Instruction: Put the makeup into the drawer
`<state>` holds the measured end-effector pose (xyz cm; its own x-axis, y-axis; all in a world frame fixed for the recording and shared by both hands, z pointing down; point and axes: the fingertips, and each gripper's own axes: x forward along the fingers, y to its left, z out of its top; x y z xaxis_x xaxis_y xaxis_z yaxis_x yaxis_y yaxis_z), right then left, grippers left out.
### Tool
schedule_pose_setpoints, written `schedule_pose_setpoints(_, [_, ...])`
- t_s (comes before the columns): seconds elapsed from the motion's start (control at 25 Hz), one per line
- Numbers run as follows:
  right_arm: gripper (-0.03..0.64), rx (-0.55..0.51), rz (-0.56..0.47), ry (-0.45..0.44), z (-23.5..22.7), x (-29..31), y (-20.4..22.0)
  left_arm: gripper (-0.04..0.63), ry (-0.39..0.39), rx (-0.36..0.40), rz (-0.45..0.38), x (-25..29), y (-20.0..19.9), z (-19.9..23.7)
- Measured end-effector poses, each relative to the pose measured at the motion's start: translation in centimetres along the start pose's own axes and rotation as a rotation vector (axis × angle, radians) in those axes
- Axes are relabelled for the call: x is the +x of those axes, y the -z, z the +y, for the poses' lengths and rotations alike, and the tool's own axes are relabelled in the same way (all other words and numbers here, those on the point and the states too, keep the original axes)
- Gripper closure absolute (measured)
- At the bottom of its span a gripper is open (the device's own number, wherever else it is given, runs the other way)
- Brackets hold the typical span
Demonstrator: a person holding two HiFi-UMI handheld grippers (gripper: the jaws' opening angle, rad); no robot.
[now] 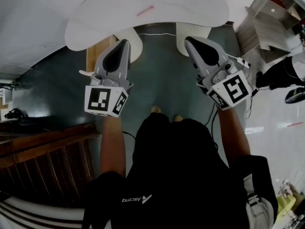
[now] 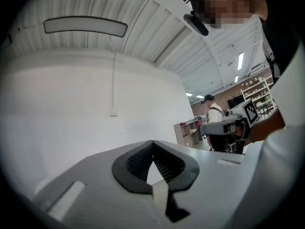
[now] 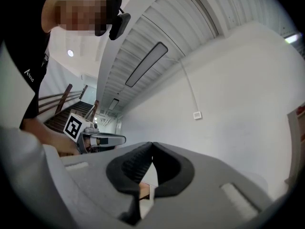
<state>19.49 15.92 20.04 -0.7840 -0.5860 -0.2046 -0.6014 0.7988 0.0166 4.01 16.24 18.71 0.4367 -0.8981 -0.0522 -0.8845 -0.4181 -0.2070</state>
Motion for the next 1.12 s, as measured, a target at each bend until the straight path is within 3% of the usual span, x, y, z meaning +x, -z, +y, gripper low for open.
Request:
schedule_pose_setpoints(0.56, [0.614,-0.039,0.055,0.015,-4.0,8.8,3.6,0.584,0.043,-0.019,0.014,7.4,6.2,7.6])
schedule_pose_setpoints(1.12, [0.614,-0.057,0.118,0.097,-9.0,22.0,7.6,0.584,0.190,-0.047,0.106,17.7,13.6,17.6])
